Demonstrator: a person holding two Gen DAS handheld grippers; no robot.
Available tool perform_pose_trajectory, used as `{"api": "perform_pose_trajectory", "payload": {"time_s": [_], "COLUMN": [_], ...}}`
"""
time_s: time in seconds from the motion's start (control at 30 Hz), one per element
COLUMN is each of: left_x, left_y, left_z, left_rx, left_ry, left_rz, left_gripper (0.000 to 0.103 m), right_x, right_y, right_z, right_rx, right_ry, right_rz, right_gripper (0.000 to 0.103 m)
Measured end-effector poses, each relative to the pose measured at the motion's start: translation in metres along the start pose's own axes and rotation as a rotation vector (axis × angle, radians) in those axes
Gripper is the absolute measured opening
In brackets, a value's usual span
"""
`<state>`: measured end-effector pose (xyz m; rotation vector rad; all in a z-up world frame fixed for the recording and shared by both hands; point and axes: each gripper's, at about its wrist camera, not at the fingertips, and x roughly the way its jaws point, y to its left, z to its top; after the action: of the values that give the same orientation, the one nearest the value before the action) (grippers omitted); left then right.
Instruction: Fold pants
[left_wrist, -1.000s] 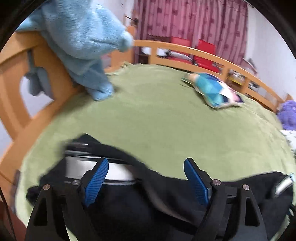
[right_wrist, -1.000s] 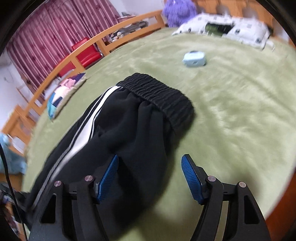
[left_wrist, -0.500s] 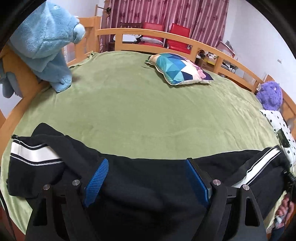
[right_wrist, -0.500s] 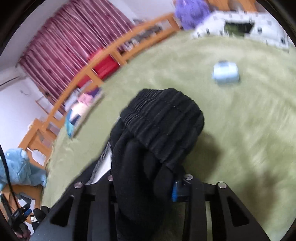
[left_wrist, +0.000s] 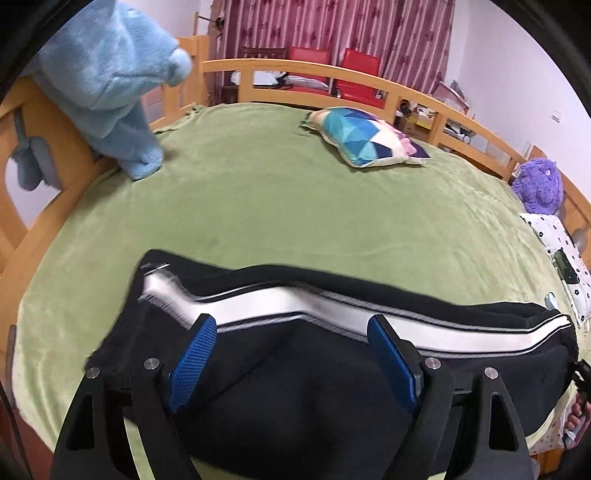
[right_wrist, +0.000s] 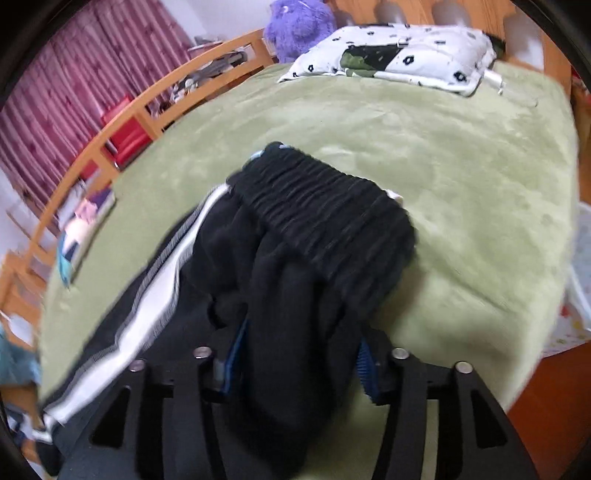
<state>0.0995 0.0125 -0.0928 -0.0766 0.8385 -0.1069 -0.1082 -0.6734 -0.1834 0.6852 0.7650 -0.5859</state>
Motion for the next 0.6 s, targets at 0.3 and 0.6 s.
{"api": "perform_pose_trajectory", "payload": {"time_s": [0.3,0.6], "left_x": [0.002,0.06], "left_y": [0.079,0.116], "left_z": [-0.028,0.006], "left_rx": [-0.024,-0.036], "left_ry": [0.015,0.006], "left_rz": [0.084,0.066], "left_gripper": [0.083,0.082], "right_x": [-0.085,-0.086], "right_y": [0.039,0.15], "right_z": [-0.043,-0.107], "right_rx": [-0.099,-0.244], "right_ry": [-0.15,-0.116], "right_rz": [-0.044,0.085], "right_gripper": [0.058,0.058]}}
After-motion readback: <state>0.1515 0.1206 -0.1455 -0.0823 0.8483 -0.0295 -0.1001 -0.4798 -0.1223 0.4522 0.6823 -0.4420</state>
